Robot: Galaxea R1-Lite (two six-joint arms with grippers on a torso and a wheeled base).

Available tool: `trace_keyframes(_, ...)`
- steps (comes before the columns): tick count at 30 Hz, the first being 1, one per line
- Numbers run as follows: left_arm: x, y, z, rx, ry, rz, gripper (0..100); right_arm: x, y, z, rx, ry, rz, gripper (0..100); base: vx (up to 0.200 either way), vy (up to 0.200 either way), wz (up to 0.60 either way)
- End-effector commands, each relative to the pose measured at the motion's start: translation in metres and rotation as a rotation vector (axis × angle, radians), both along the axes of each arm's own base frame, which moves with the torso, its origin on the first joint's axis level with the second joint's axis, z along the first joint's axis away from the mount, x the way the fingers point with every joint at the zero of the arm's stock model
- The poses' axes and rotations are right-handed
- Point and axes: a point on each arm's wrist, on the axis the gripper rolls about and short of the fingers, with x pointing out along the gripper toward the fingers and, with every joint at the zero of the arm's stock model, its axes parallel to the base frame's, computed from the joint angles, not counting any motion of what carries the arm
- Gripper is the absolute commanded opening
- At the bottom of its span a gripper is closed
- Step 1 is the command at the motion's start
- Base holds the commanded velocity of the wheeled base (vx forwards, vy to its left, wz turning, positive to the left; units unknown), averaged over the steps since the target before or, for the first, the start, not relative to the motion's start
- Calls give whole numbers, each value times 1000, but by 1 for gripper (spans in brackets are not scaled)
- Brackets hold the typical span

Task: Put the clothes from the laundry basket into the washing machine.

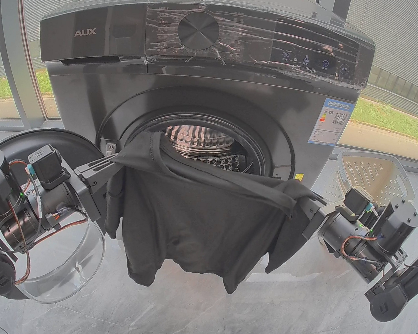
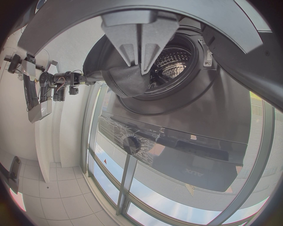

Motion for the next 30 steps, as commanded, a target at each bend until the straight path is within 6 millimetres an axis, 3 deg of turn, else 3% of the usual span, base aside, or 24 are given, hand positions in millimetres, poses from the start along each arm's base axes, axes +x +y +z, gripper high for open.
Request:
trace_keyframes(1,-1,-11,0,-5,-3,-39,0,-10,9,-11,-22,44,41,100,0,0,0)
trace_keyframes(6,0,-27,-2,0,1,-85,0,-29,10,-44,-121,167,84,100,0,0,0)
trace_keyframes(11,4,-33,-5,-1,7,-67,0,-22,11,-78,-237,242,100,100,0,0,0)
trace_keyframes(17,3,-36,-5,-3,8,-76,0,-13,24,-83,-241,218,155,100,0,0,0)
trace_keyframes(21,2,-37,-5,-5,11,-82,0,3,47,-92,-239,188,189,100,0,0,0)
trace_keyframes(30,3,-38,-7,0,17,-84,0,9,86,-110,-252,154,295,100,0,0,0)
